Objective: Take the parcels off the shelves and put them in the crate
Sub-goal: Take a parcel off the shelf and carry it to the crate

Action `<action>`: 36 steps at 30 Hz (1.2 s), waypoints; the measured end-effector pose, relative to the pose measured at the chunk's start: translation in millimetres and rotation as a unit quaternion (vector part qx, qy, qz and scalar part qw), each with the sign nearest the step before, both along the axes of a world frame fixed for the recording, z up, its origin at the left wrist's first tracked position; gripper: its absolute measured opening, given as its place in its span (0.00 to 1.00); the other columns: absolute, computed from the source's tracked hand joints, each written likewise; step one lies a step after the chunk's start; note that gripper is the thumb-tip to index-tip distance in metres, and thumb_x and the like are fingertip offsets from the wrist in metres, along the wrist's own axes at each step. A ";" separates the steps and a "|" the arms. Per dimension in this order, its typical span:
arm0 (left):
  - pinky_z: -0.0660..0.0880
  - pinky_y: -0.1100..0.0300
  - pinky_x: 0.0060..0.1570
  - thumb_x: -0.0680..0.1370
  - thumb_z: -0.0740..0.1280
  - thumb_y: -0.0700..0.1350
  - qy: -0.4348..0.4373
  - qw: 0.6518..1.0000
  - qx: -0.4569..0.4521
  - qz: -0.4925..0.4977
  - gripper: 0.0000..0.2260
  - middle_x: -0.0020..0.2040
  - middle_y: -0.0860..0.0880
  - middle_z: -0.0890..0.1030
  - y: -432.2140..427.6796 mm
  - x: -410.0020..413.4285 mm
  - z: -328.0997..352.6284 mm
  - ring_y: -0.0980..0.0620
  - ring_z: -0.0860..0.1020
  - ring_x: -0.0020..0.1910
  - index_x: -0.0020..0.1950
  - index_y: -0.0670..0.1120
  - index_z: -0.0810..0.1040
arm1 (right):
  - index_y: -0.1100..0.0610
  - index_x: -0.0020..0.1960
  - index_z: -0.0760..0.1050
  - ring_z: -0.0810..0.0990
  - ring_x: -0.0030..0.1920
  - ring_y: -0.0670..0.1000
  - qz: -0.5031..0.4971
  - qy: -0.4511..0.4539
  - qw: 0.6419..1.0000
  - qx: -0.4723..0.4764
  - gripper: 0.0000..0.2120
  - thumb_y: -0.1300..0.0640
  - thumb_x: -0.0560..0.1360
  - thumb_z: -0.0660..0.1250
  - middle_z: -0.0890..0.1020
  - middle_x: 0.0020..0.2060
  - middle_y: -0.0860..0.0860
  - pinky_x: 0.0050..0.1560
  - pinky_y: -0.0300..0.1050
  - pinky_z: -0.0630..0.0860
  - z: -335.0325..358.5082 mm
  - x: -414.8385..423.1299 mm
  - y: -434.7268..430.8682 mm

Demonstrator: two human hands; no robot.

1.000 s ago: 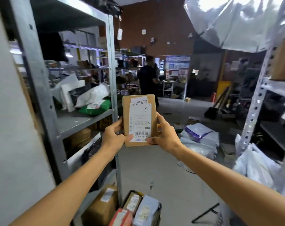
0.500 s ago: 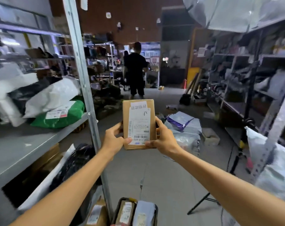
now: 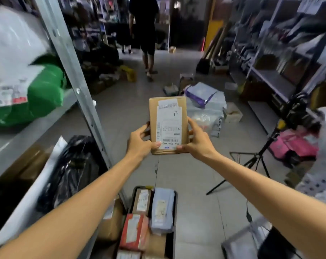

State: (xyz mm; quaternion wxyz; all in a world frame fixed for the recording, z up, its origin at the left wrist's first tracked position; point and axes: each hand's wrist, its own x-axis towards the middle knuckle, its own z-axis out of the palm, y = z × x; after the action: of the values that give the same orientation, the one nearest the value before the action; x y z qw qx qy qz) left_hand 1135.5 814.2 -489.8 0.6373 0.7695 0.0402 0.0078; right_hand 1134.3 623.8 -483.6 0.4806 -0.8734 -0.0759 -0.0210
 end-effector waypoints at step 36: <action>0.72 0.57 0.63 0.74 0.70 0.33 0.459 0.883 0.096 -0.006 0.29 0.63 0.50 0.79 10.1 -128.8 -645.7 0.57 0.74 0.58 0.72 0.52 0.70 | 0.54 0.72 0.62 0.77 0.61 0.58 -0.001 0.546 0.837 -0.027 0.32 0.68 0.72 0.68 0.78 0.61 0.55 0.60 0.57 0.76 -656.0 -113.3 27.9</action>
State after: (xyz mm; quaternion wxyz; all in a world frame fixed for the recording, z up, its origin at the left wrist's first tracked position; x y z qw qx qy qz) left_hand 1006.6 824.4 -1135.5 0.4703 0.7445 0.3232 -0.3464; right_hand 1021.1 651.7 -1139.7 0.4200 -0.7557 0.1990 0.4615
